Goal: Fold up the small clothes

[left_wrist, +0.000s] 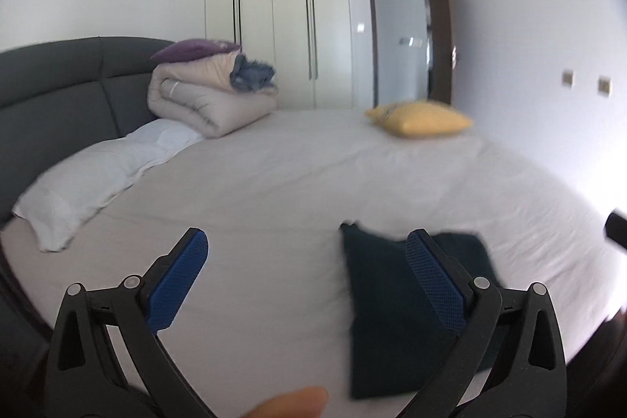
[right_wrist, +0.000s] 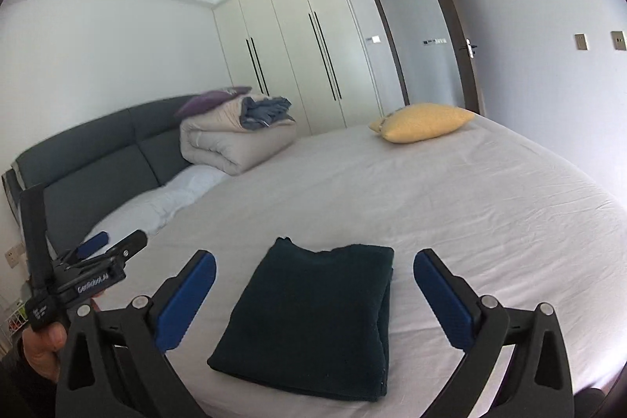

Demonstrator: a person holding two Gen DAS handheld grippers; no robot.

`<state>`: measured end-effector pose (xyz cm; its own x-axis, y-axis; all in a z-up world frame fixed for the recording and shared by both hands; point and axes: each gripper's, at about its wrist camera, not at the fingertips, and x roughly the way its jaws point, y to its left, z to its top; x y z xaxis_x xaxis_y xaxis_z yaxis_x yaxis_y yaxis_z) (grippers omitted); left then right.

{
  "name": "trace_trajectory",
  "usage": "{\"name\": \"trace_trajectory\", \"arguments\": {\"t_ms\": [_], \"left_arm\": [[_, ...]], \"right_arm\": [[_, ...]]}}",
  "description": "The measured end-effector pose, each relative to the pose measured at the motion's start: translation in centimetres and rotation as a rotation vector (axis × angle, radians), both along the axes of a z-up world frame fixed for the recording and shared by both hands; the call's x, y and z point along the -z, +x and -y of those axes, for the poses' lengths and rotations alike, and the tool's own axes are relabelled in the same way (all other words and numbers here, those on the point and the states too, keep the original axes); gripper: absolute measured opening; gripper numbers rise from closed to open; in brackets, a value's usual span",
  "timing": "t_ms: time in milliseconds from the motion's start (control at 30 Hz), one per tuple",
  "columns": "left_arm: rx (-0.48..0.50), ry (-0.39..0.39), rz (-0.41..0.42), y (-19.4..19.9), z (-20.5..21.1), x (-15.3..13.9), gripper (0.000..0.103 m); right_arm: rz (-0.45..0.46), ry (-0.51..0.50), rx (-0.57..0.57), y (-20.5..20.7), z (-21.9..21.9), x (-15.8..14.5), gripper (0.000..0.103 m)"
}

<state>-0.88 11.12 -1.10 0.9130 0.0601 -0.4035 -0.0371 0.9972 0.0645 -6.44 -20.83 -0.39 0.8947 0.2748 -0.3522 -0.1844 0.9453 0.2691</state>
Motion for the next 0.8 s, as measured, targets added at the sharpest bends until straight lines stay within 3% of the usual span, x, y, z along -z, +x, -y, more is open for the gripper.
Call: {"name": "trace_trajectory", "arguments": {"t_ms": [133,233,367,800], "left_arm": [[0.012,-0.007,-0.097,-0.6,0.2,0.6,0.103],[0.003,0.033,-0.195,-0.4,1.0,2.3,0.103],[-0.012,-0.005,-0.283,1.0,0.9,4.9,0.103],[-0.01,-0.025,-0.362,2.1,1.1,7.6,0.103]], "right_arm": [[-0.047,-0.081,0.052,0.0,-0.7,-0.5,0.103],[-0.122,-0.112,0.082,0.3,-1.1,0.2,0.103],[-0.152,-0.148,0.11,-0.1,-1.4,1.2,0.103],[-0.272,-0.205,0.088,1.2,-2.5,3.5,0.103]]}}
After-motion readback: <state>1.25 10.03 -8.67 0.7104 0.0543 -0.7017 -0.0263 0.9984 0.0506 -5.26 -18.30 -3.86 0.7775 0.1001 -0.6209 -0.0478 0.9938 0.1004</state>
